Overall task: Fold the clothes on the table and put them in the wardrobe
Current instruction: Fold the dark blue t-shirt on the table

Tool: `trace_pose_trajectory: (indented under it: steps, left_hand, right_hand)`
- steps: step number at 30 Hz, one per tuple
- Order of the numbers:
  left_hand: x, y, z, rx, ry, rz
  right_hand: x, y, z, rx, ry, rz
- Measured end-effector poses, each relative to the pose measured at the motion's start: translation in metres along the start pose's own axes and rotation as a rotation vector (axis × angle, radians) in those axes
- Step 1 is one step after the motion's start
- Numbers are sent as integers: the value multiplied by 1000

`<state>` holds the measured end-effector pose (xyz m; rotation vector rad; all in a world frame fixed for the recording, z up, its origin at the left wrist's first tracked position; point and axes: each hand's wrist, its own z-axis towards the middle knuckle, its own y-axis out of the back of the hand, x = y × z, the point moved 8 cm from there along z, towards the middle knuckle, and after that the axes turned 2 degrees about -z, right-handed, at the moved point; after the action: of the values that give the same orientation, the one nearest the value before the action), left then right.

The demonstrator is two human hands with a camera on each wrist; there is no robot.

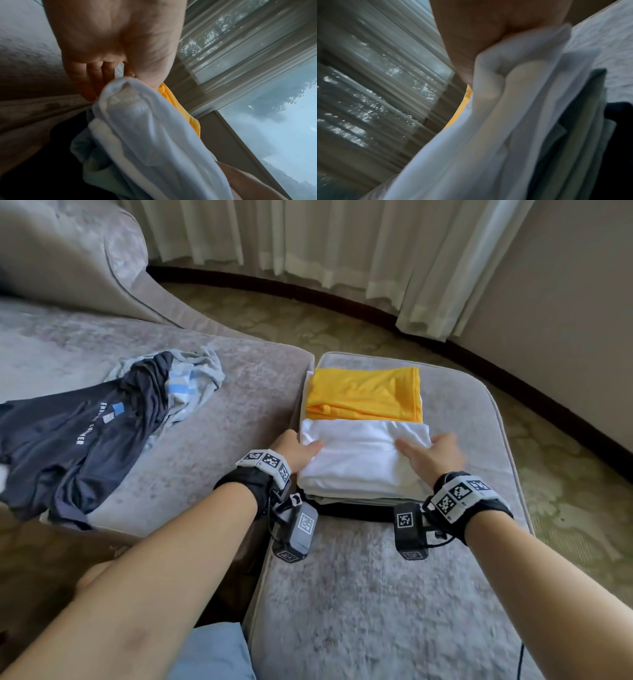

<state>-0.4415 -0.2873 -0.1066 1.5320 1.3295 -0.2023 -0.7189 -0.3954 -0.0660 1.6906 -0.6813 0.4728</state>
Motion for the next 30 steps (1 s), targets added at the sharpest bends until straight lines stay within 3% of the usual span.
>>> trace_pose_trajectory:
  steps: [3, 6, 13, 15, 18, 21, 30]
  left_hand:
    - [-7, -9, -6, 55, 19, -95]
    - [-12, -22, -12, 88, 48, -20]
    - [-8, -21, -21, 76, 31, 71]
    - [-7, -11, -20, 44, 19, 43]
    - [1, 18, -11, -1, 13, -72]
    - [21, 64, -8, -45, 24, -229]
    - [144, 213, -18, -278, 236, -541]
  right_hand:
    - [24, 9, -3, -71, 173, -2]
    - [36, -19, -5, 146, 302, -97]
    - [-4, -36, 0, 247, 188, -220]
    - [7, -28, 2, 183, 150, -220]
    - [47, -13, -6, 26, 111, -174]
    - [102, -28, -23, -12, 178, -109]
    - [232, -191, -92, 323, 399, -114]
